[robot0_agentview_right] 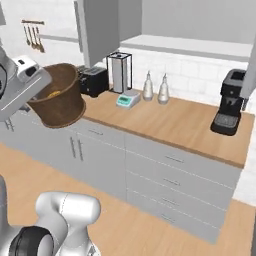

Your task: Open the cabinet, pick up the bread from the cabinet and place it in the basket. Then move the basket to the dining counter.

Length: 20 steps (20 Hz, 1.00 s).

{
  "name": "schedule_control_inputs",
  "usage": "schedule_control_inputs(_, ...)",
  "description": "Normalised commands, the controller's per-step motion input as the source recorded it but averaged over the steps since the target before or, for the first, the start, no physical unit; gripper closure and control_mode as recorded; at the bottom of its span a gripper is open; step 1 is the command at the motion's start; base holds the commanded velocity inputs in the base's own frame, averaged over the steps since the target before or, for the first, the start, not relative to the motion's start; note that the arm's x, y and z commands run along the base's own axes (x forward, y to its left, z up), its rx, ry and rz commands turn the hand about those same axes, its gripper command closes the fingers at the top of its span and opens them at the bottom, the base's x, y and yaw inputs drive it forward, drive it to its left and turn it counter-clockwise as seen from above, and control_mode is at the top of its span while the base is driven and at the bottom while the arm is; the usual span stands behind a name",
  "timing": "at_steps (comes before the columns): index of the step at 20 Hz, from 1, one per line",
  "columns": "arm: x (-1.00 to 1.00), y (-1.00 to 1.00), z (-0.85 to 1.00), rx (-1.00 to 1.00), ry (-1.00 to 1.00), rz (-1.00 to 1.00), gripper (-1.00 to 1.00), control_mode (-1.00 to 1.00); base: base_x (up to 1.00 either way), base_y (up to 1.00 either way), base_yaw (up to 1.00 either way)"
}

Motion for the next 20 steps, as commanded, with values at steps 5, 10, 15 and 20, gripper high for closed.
schedule_control_inputs(5,0.0,0.0,0.0,0.0,0.0,0.0,1.0,1.0,-0.56,0.46,0.68)
schedule_control_inputs(10,0.0,0.0,0.0,0.0,0.0,0.0,1.0,1.0,-0.64,0.58,0.65)
schedule_control_inputs(15,0.0,0.0,0.0,0.0,0.0,0.0,1.0,1.0,-0.87,0.45,0.59)
schedule_control_inputs(20,0.0,0.0,0.0,0.0,0.0,0.0,1.0,1.0,-0.95,0.26,0.52)
